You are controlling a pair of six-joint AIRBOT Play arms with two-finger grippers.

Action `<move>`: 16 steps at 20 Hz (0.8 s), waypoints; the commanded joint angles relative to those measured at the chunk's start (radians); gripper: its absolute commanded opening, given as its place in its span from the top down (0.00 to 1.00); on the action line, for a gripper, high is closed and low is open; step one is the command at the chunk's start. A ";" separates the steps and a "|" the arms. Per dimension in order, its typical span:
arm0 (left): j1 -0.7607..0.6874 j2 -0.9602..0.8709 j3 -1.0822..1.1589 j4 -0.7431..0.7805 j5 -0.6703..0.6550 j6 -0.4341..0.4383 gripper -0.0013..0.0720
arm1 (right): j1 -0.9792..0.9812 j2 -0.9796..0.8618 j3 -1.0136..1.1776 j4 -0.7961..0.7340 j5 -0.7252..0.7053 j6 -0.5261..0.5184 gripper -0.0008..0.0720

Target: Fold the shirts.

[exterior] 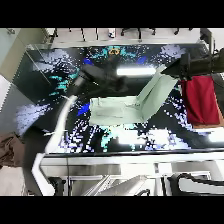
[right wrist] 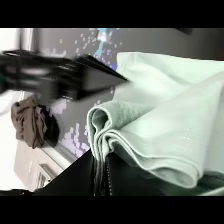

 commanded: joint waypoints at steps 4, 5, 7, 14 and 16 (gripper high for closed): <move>0.372 0.435 0.002 0.000 0.253 0.047 0.96 | 0.366 -0.090 0.000 -0.026 0.287 0.022 0.95; 0.422 0.486 0.002 0.000 0.274 0.047 0.96 | 0.450 -0.132 -0.002 -0.028 0.363 0.022 0.95; 0.500 0.568 -0.003 0.001 0.314 0.068 0.96 | 0.639 -0.260 -0.003 -0.027 0.544 0.021 0.93; 0.583 0.838 -0.324 0.002 0.235 0.174 0.96 | 0.846 -0.537 0.000 -0.019 0.813 0.023 0.22; 0.583 0.884 -0.408 0.000 0.203 0.188 0.96 | 0.716 -0.484 -0.001 -0.020 0.657 0.021 0.22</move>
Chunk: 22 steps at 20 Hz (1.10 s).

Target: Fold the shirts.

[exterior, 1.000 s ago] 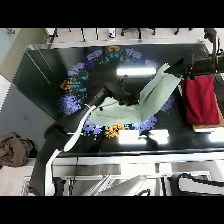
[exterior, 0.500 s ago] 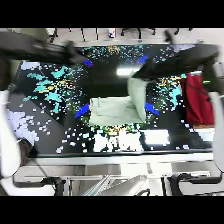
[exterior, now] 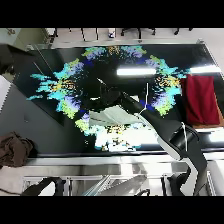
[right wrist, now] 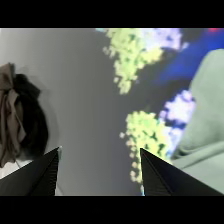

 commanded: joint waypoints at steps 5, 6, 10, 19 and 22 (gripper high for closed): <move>0.014 0.144 -0.229 0.000 -0.097 0.044 0.96 | -0.447 0.139 0.000 -0.050 -0.506 0.019 0.08; 0.014 0.144 -0.229 -0.002 -0.092 0.044 0.96 | -0.508 0.151 0.000 -0.104 -0.563 0.040 0.08; 0.014 0.144 -0.229 -0.001 -0.067 0.044 0.96 | -0.640 0.157 -0.035 -0.398 -0.661 0.079 0.03; 0.014 0.144 -0.229 -0.002 -0.064 0.043 0.96 | -0.615 0.012 -0.140 -0.249 -0.558 -0.088 0.01; 0.006 0.144 -0.229 -0.001 -0.064 0.043 0.96 | -0.602 -0.039 -0.140 -0.142 -0.573 -0.124 0.01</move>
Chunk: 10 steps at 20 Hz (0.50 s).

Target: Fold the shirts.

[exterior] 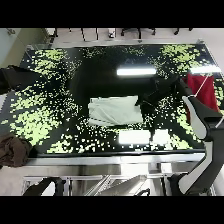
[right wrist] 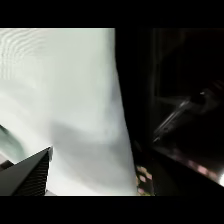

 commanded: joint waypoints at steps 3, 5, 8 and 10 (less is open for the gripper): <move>-0.010 0.001 0.000 0.000 0.000 -0.002 0.96 | 0.038 -0.067 -0.003 0.115 -0.015 -0.060 0.12; -0.010 0.001 -0.001 0.000 0.000 -0.002 0.96 | 0.048 -0.070 -0.003 0.115 -0.007 -0.071 0.75; -0.010 0.001 -0.001 -0.001 0.000 -0.002 0.96 | 0.040 -0.066 0.008 0.182 -0.013 -0.070 0.95; -0.010 0.001 -0.001 -0.001 0.000 -0.002 0.96 | 0.020 -0.031 0.054 0.223 -0.043 -0.070 0.96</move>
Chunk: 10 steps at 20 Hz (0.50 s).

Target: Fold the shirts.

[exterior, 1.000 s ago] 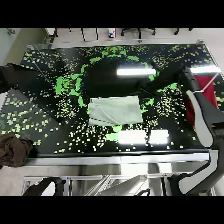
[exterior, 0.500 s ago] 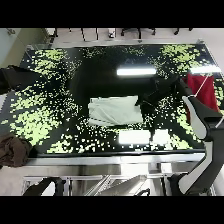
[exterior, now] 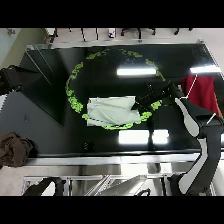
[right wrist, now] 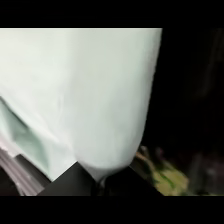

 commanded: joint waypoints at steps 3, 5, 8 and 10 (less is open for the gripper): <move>-0.001 0.001 0.000 0.000 0.000 0.002 0.96 | -0.093 0.118 0.208 0.074 -0.034 0.047 0.96; -0.001 0.001 0.000 0.000 0.000 0.002 0.96 | -0.173 0.149 0.377 0.074 -0.033 0.105 0.96; -0.001 0.001 0.000 0.001 0.000 0.002 0.96 | -0.315 0.155 0.571 0.075 0.038 0.197 0.96; -0.001 0.000 0.000 0.001 0.000 0.002 0.96 | -0.418 0.168 0.574 0.075 0.135 0.217 0.96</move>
